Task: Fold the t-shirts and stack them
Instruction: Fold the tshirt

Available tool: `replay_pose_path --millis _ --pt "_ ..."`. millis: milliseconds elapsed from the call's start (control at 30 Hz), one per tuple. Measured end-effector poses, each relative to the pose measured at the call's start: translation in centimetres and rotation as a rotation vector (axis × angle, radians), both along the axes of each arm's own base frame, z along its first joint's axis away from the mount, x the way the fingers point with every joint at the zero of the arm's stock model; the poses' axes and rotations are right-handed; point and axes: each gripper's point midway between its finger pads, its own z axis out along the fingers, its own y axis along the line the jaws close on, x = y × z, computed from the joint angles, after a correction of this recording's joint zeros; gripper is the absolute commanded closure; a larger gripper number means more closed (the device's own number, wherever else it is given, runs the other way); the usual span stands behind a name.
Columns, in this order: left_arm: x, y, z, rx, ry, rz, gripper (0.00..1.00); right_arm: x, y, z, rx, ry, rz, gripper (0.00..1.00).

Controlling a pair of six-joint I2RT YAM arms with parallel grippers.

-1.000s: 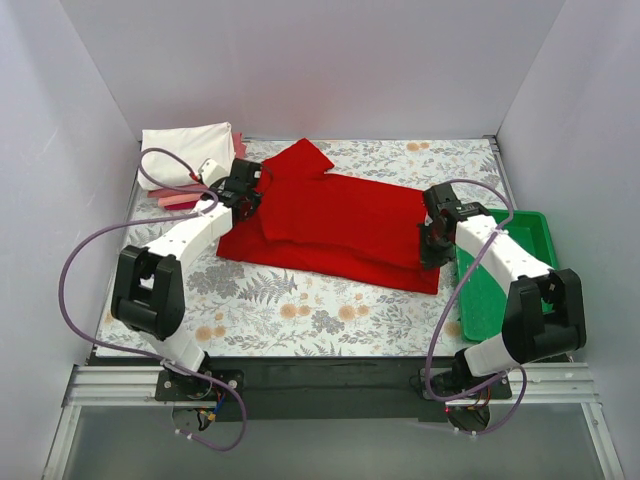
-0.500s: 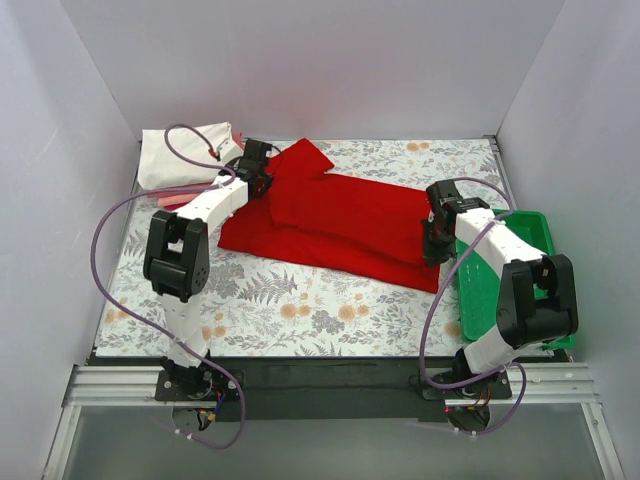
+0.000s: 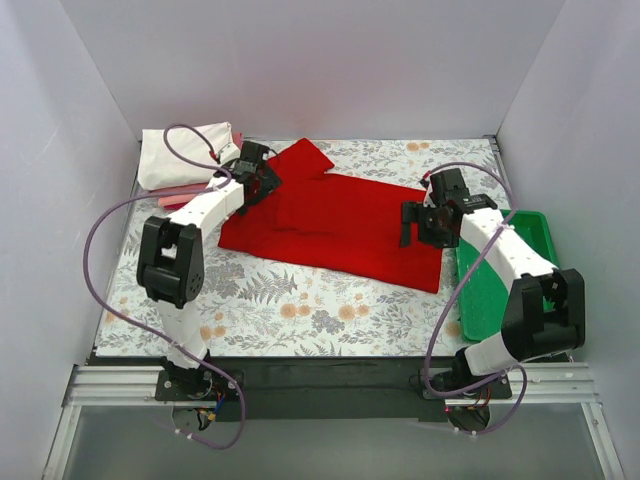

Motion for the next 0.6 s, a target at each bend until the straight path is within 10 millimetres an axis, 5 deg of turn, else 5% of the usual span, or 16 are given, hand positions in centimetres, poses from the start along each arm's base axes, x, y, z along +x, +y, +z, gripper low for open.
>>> replay_pose_path --millis 233,400,600 --pt "-5.6 0.9 1.7 -0.053 -0.024 -0.026 0.09 -1.7 5.0 -0.8 0.110 -0.015 0.161 0.02" --pt "-6.6 2.0 -2.0 -0.053 0.068 0.025 0.09 -2.5 7.2 -3.3 0.143 0.048 0.221 0.02" --pt "-8.3 5.3 -6.9 -0.086 0.197 0.124 0.09 -2.4 7.4 -6.0 0.120 0.110 0.208 0.01"
